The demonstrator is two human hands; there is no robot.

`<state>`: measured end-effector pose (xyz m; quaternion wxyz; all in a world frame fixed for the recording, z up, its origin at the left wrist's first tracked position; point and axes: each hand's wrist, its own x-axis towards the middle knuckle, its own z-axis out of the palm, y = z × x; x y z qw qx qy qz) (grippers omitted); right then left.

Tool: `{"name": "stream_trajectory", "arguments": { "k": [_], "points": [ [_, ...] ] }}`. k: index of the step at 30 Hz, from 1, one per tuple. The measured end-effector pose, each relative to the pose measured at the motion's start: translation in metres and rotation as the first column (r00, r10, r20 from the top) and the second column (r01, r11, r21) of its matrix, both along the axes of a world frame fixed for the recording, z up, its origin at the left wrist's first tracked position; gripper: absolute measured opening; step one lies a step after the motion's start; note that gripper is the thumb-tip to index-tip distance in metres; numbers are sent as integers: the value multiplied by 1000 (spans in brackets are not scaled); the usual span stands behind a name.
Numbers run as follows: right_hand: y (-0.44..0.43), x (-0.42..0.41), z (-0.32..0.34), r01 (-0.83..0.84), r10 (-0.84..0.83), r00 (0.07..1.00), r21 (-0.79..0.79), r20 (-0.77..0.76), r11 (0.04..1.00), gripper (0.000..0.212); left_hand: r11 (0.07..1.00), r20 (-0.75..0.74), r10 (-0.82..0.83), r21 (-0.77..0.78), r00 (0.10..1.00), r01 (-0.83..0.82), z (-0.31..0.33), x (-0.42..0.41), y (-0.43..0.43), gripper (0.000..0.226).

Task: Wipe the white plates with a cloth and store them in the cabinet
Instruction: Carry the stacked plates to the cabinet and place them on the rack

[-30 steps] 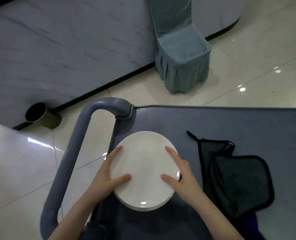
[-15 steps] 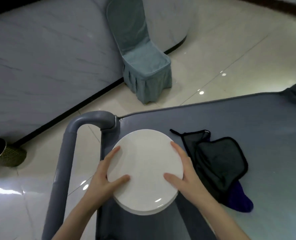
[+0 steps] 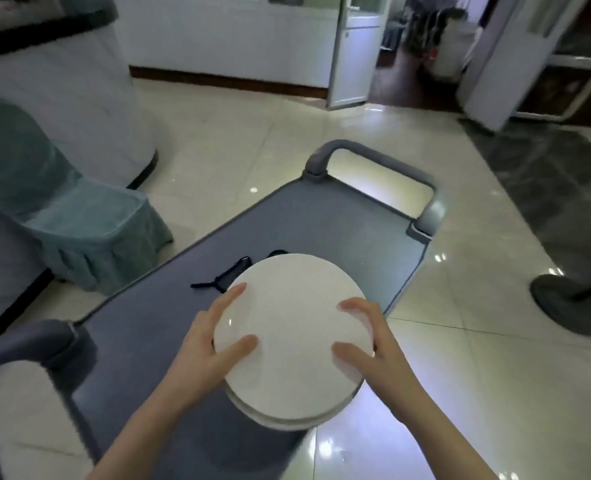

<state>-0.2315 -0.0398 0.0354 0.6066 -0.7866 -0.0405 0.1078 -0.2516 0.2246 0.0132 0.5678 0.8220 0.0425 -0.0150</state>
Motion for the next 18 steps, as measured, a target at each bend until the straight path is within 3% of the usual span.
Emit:
{"name": "stream_trajectory", "arguments": {
  "k": [4,9,13,18],
  "points": [
    [-78,-48,17,247,-246,966,2,76,969,48,971,53,-238,-1,970,239,24,10,-82,74],
    [-192,-136,25,533,-533,837,37,120,845,50,869,106,-495,40,862,494,45,-2,-221,72],
    [-296,-236,23,731,-728,671,38,144,681,53,677,129,-732,28,669,735,48,-50,-356,69],
    [-411,-375,17,895,-883,434,25,179,445,49,435,136,-892,2,430,901,46,-141,-522,70]
  ]
}}
